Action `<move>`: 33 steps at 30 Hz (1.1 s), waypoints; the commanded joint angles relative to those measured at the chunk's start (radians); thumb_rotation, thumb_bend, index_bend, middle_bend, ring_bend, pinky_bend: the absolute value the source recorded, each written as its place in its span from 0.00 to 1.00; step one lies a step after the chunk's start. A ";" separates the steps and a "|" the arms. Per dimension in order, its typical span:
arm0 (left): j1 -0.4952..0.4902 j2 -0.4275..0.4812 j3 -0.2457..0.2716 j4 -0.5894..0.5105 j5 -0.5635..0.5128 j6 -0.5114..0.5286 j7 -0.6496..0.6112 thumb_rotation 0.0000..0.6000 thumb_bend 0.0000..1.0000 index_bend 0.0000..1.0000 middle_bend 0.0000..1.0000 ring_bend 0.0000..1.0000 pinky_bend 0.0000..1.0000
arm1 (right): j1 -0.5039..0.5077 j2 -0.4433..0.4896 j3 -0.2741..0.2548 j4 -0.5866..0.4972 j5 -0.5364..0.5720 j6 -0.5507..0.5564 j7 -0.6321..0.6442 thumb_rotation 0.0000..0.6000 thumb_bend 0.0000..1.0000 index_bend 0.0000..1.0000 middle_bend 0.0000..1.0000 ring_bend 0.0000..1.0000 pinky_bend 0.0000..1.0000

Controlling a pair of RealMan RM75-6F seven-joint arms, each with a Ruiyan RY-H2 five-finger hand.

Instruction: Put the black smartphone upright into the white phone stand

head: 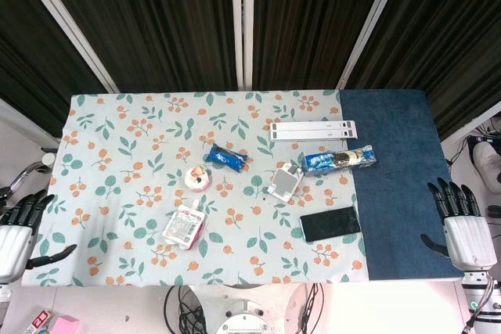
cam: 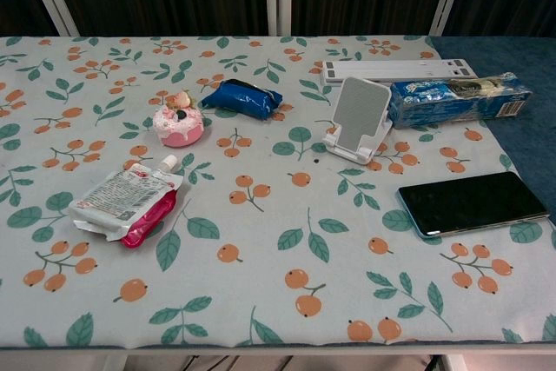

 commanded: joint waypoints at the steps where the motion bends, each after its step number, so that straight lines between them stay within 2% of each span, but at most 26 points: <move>1: -0.001 -0.001 0.000 0.000 0.000 -0.002 -0.002 0.24 0.00 0.10 0.06 0.09 0.25 | 0.001 0.000 0.002 -0.002 0.001 -0.009 -0.005 1.00 0.00 0.00 0.00 0.00 0.00; 9: -0.003 -0.001 0.004 -0.003 0.001 -0.012 -0.006 0.25 0.00 0.10 0.06 0.09 0.25 | 0.002 0.022 -0.003 -0.037 -0.012 -0.030 -0.029 1.00 0.00 0.00 0.00 0.00 0.00; 13: -0.008 0.002 0.000 -0.007 0.002 -0.015 -0.009 0.25 0.00 0.10 0.06 0.09 0.25 | 0.021 0.068 -0.024 -0.121 -0.027 -0.090 -0.059 1.00 0.00 0.00 0.00 0.00 0.00; 17: -0.012 0.004 0.001 -0.012 0.003 -0.023 -0.007 0.24 0.00 0.10 0.06 0.09 0.25 | 0.064 0.125 -0.041 -0.226 -0.020 -0.196 -0.124 1.00 0.00 0.00 0.00 0.00 0.00; 21: -0.017 0.000 0.002 -0.007 -0.002 -0.036 -0.008 0.24 0.00 0.10 0.06 0.09 0.25 | 0.135 0.168 -0.030 -0.329 0.042 -0.339 -0.255 1.00 0.00 0.00 0.00 0.00 0.00; 25: -0.021 -0.014 0.003 0.003 -0.001 -0.043 -0.014 0.24 0.00 0.10 0.06 0.09 0.25 | 0.207 0.175 -0.008 -0.399 0.126 -0.467 -0.301 1.00 0.00 0.00 0.00 0.00 0.00; 29: -0.021 -0.020 0.009 0.012 0.008 -0.043 -0.014 0.24 0.00 0.10 0.06 0.09 0.25 | 0.267 0.149 0.013 -0.422 0.212 -0.546 -0.388 1.00 0.00 0.00 0.00 0.00 0.00; 33: -0.018 -0.025 0.012 0.021 0.006 -0.041 -0.027 0.24 0.00 0.10 0.07 0.09 0.25 | 0.310 0.086 0.031 -0.417 0.289 -0.561 -0.487 1.00 0.00 0.00 0.00 0.00 0.00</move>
